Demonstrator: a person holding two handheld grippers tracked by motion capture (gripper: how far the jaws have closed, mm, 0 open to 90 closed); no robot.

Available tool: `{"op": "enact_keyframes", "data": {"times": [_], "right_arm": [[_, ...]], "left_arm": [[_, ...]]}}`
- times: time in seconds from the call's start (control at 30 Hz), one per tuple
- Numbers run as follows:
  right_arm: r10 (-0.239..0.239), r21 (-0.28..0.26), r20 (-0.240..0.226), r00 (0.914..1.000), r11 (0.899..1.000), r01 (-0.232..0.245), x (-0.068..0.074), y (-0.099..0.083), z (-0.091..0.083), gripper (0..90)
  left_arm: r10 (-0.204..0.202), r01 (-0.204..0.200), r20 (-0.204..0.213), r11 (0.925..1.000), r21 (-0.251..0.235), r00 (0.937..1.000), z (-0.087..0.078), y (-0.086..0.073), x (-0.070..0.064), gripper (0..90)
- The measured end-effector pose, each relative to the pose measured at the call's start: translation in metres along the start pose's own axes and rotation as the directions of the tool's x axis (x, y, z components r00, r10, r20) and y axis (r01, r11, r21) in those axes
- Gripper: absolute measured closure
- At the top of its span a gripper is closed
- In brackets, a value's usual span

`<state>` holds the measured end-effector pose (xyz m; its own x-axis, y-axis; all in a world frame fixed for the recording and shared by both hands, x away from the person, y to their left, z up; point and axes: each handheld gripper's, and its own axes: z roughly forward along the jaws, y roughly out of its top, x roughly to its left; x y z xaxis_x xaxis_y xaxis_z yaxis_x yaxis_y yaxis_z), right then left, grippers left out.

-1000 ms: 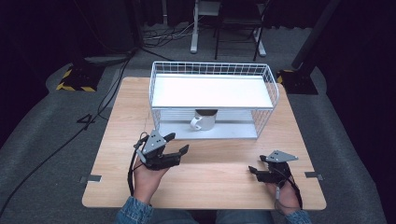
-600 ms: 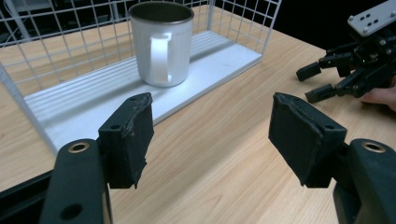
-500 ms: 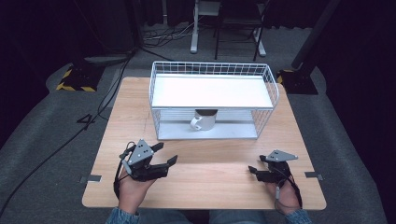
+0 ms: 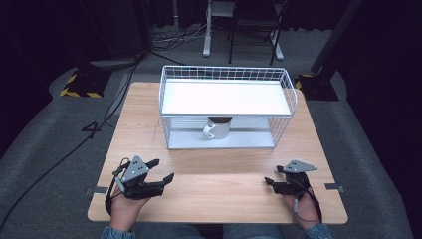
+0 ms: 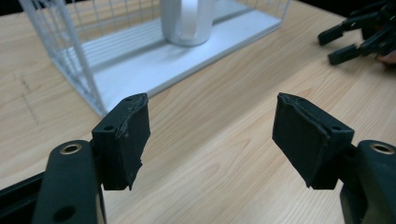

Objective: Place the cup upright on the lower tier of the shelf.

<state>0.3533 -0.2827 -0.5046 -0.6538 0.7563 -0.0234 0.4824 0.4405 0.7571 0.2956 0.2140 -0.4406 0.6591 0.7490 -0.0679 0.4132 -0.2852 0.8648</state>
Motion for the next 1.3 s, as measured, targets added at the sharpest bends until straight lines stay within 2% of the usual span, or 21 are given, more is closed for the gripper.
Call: {"op": "enact_keyframes", "data": {"times": [0.03, 0.07, 0.1, 0.17, 0.33, 0.4, 0.43, 0.57, 0.6, 0.8, 0.83, 0.87, 0.9, 1.0, 1.03, 1.13, 1.17, 1.2, 1.23, 1.27, 1.3], "right_arm": [[0.0, 0.001, 0.0, 1.0, 1.0, 0.0, 0.0, 0.0, 0.0, 30.5], [0.0, 0.0, 0.0, 1.0, 1.0, 0.0, 0.0, 0.0, 0.0, 30.5], [0.0, 0.0, 0.0, 1.0, 1.0, 0.0, 0.0, 0.0, 0.0, 30.5], [0.0, 0.0, -0.001, 1.0, 1.0, 0.0, 0.0, 0.0, 0.0, 30.5], [-0.002, -0.001, -0.003, 1.0, 1.0, 0.002, 0.0, 0.0, 0.0, 30.5], [-0.004, -0.001, -0.005, 1.0, 1.0, 0.004, 0.0, 0.0, 0.0, 30.5], [-0.006, 0.0, -0.003, 1.0, 1.0, 0.006, 0.0, 0.0, 0.0, 30.4], [-0.008, -0.001, -0.004, 1.0, 1.0, 0.008, 0.001, 0.0, 0.0, 30.3], [-0.009, 0.0, -0.003, 1.0, 1.0, 0.009, 0.001, 0.0, 0.0, 30.3], [-0.017, -0.002, -0.003, 0.9999, 1.0, 0.017, 0.001, 0.0, 0.0, 30.2], [-0.018, -0.002, 0.0, 0.9998, 1.0, 0.018, 0.001, 0.0, 0.0, 30.2], [-0.022, -0.001, -0.001, 0.9998, 1.0, 0.022, 0.001, 0.0, -0.001, 30.2], [-0.022, -0.001, -0.001, 0.9998, 1.0, 0.022, 0.001, 0.0, -0.001, 30.2], [-0.022, -0.002, 0.0, 0.9998, 1.0, 0.022, 0.002, 0.0, -0.001, 30.1], [-0.022, -0.002, 0.0, 0.9998, 1.0, 0.022, 0.002, 0.0, -0.001, 30.1], [-0.022, -0.002, 0.0, 0.9998, 1.0, 0.022, 0.002, 0.0, -0.001, 30.1], [-0.023, -0.002, 0.001, 0.9997, 1.0, 0.023, 0.002, 0.0, -0.001, 30.1], [-0.023, -0.002, 0.001, 0.9997, 1.0, 0.023, 0.002, 0.0, -0.001, 30.0], [-0.023, -0.002, 0.001, 0.9997, 1.0, 0.023, 0.002, 0.0, -0.001, 30.1], [-0.023, -0.002, 0.001, 0.9997, 1.0, 0.023, 0.002, 0.0, -0.001, 30.1], [-0.024, -0.002, 0.001, 0.9997, 1.0, 0.024, 0.002, 0.0, -0.001, 30.0]], "left_arm": [[-0.001, 0.001, -0.008, 1.0, 0.007, 1.0, 0.0, -0.003, 0.003, 28.0], [-0.031, 0.031, -0.008, 0.9994, 0.016, 0.9995, 0.0, -0.009, 0.007, 28.0], [-0.031, 0.031, -0.008, 0.9994, 0.016, 0.9995, 0.0, -0.009, 0.007, 28.0], [-0.057, 0.057, -0.016, 0.998, 0.027, 0.9983, 0.0, -0.015, 0.012, 28.0], [-0.08, 0.081, -0.028, 0.995, 0.059, 0.9964, 0.001, -0.025, 0.02, 27.2], [-0.085, 0.088, -0.032, 0.9923, 0.087, 0.9958, 0.003, -0.029, 0.024, 26.2], [-0.079, 0.084, -0.045, 0.9888, 0.123, 0.9959, 0.006, -0.033, 0.027, 26.0], [-0.078, 0.089, -0.072, 0.9841, 0.154, 0.9943, 0.009, -0.039, 0.032, 26.3], [-0.091, 0.102, -0.078, 0.9816, 0.161, 0.9928, 0.01, -0.041, 0.033, 26.3], [-0.103, 0.119, -0.083, 0.9688, 0.217, 0.9912, 0.013, -0.049, 0.041, 25.3], [-0.101, 0.119, -0.087, 0.9677, 0.223, 0.991, 0.014, -0.049, 0.041, 24.9], [-0.092, 0.115, -0.104, 0.9625, 0.246, 0.9903, 0.015, -0.051, 0.042, 24.9], [-0.092, 0.115, -0.104, 0.9625, 0.246, 0.9903, 0.015, -0.051, 0.042, 24.8], [-0.082, 0.111, -0.113, 0.9551, 0.275, 0.9902, 0.018, -0.055, 0.044, 24.4], [-0.071, 0.1, -0.113, 0.9557, 0.277, 0.991, 0.018, -0.055, 0.045, 24.0], [-0.082, 0.11, -0.112, 0.9572, 0.268, 0.9903, 0.018, -0.056, 0.045, 23.0], [-0.075, 0.103, -0.111, 0.957, 0.271, 0.991, 0.018, -0.056, 0.046, 22.3], [-0.066, 0.094, -0.114, 0.9615, 0.258, 0.9912, 0.019, -0.058, 0.045, 20.4], [-0.05, 0.078, -0.114, 0.9631, 0.258, 0.9922, 0.02, -0.059, 0.045, 18.9], [-0.05, 0.078, -0.114, 0.9631, 0.258, 0.9922, 0.02, -0.059, 0.045, 17.0], [-0.018, 0.049, -0.117, 0.9617, 0.27, 0.993, 0.021, -0.06, 0.044, 16.2]]}}
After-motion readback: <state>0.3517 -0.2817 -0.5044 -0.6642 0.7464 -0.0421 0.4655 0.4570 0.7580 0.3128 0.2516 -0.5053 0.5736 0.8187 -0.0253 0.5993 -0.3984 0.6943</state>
